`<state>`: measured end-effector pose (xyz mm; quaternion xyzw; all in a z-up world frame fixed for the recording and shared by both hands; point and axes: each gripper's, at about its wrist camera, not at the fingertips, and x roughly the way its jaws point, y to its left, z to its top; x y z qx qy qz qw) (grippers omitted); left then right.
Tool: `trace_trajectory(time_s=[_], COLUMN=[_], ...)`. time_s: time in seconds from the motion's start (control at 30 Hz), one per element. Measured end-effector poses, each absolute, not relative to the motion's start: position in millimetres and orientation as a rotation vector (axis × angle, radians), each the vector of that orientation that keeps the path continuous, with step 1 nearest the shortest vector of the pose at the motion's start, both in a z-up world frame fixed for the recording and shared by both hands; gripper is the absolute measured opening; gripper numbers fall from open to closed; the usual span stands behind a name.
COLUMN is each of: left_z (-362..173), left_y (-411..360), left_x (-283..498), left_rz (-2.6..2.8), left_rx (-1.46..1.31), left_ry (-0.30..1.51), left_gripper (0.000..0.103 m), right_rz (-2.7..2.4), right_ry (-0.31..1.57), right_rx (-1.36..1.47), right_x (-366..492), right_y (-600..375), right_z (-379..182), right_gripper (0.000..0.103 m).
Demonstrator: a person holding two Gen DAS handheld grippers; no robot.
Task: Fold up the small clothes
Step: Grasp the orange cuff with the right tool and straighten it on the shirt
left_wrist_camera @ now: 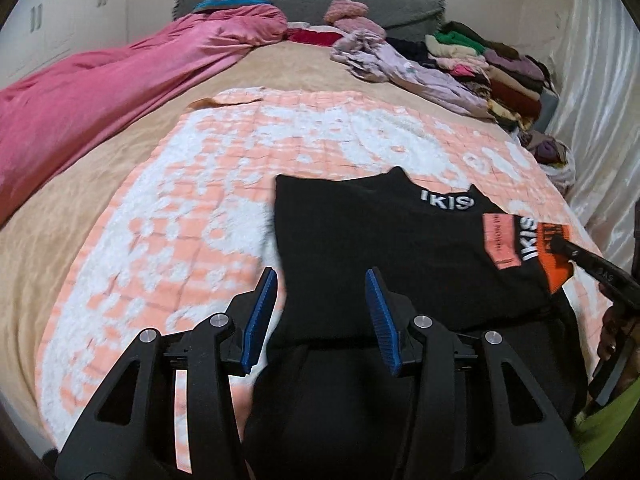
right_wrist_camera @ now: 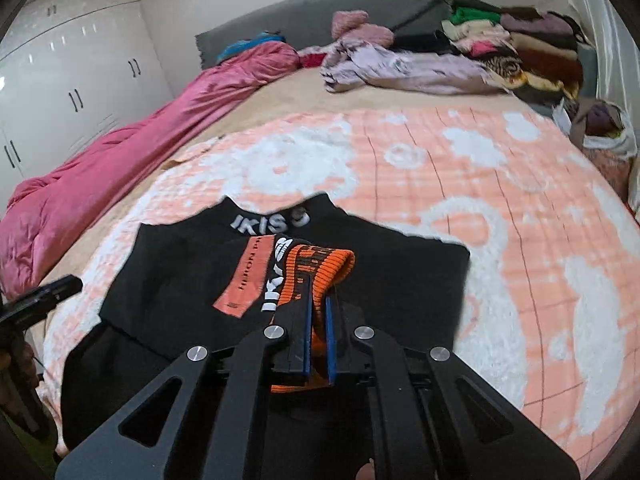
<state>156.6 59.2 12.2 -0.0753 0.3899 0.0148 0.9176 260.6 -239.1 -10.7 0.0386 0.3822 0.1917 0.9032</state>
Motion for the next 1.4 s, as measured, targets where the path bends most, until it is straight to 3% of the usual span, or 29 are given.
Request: trace_trajectory(time_s=[0.33, 0.4, 0.67, 0.83, 0.93, 1.0, 1.4], left_z=[-31, -41, -45, -39, -29, -22, -39], left_y=[16, 21, 29, 29, 26, 23, 20], left_x=[214, 218, 215, 212, 203, 196, 192], left_rz=[-0.040, -0.011, -0.021, -0.023, -0.027, -0.037, -0.042], left_rx=[-0.062, -0.051, -0.093, -0.091, -0.076, -0.076, -0.074], left_ry=[0.930, 0.943, 0.937, 0.926, 0.897, 0.879, 0.941], left_gripper=[0.038, 0.050, 0.053, 0.053, 0.052, 0.052, 0.052], right_rz=[0.352, 0.341, 0.202, 0.274, 0.367, 0.428, 0.426], right_ry=[0.811, 0.824, 0.880, 0.787, 0.749, 0.744, 0.937], right_rx=[0.025, 0.018, -0.011, 0.074, 0.091, 0.077, -0.069], right_x=[263, 265, 275, 252, 238, 233, 243], right_y=[-236, -237, -253, -269, -261, -248, -209], right_z=[-28, -34, -52, -25, -12, -8, -54], right_gripper=[0.005, 0.006, 0.009, 0.014, 0.026, 0.027, 0.035])
